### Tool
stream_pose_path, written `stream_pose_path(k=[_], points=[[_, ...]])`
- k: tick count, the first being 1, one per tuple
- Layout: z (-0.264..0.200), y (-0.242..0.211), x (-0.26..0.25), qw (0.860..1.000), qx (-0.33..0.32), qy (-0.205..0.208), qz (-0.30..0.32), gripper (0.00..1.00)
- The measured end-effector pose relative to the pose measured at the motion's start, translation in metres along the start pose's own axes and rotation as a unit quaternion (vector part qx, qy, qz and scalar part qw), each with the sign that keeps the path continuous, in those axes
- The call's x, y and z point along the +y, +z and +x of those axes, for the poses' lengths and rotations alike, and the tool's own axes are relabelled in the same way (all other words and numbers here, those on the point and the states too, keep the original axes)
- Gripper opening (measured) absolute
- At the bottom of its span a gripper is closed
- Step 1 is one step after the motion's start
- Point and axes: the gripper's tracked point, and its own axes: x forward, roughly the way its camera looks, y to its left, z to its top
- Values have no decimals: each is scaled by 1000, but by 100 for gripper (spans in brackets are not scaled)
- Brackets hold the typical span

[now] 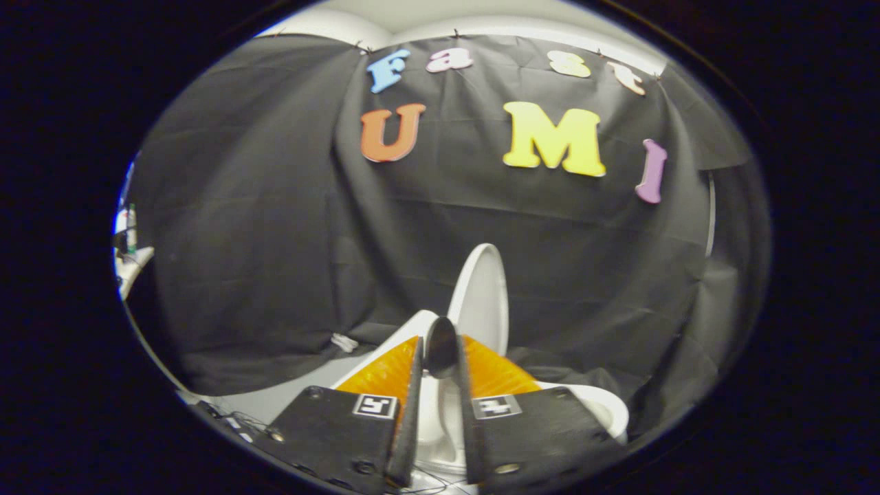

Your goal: Open the toilet lid.

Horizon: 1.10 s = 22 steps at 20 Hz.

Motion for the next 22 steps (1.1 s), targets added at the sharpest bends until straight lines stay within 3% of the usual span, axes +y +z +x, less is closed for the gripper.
stream_pose_path(k=[3,7,12,22], points=[[-28,22,-26,998,-60,-5,31,87],[-69,24,-80,993,-90,-33,68,100],[-122,-1,-160,988,-101,-82,85,100],[-197,-111,-285,965,-119,-177,150,100]])
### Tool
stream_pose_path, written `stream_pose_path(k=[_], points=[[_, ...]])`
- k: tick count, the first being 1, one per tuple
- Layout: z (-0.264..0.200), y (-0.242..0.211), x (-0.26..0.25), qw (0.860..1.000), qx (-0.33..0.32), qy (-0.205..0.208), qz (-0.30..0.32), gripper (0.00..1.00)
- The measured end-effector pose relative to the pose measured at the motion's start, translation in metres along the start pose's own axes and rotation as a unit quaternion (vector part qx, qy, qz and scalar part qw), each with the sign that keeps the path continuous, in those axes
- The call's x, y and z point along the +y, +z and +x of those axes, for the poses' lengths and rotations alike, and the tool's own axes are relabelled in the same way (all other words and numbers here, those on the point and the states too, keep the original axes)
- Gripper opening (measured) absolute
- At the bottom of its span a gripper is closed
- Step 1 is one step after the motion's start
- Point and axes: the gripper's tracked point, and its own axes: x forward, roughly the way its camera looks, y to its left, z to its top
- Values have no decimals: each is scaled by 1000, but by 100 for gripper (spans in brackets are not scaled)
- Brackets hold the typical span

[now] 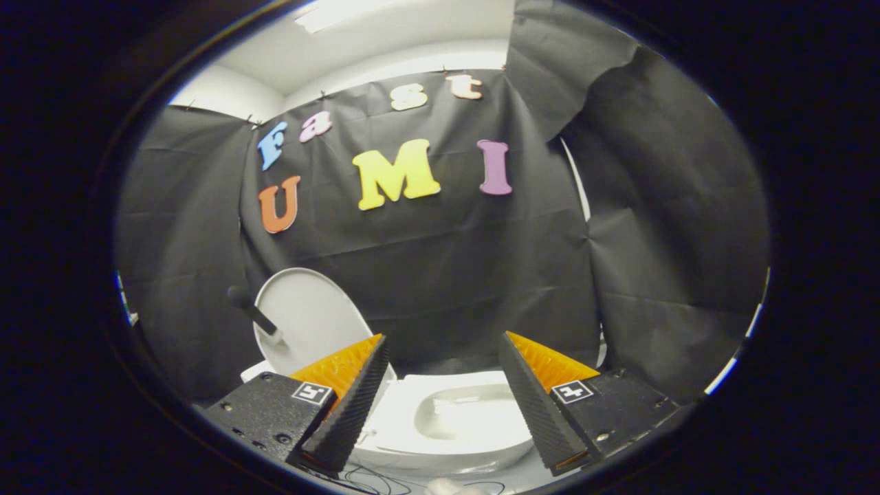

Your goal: Open the toilet lid.

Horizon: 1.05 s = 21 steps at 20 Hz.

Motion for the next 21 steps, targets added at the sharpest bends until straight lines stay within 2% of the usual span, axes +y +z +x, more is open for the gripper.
stream_pose_path(k=[3,7,13,21], points=[[-3,-20,-23,1000,7,-13,9,100],[-3,-26,-45,1000,-5,-21,8,100],[-8,-24,-42,1000,-8,-8,18,100],[-1,-22,-53,1000,-13,-11,25,100]])
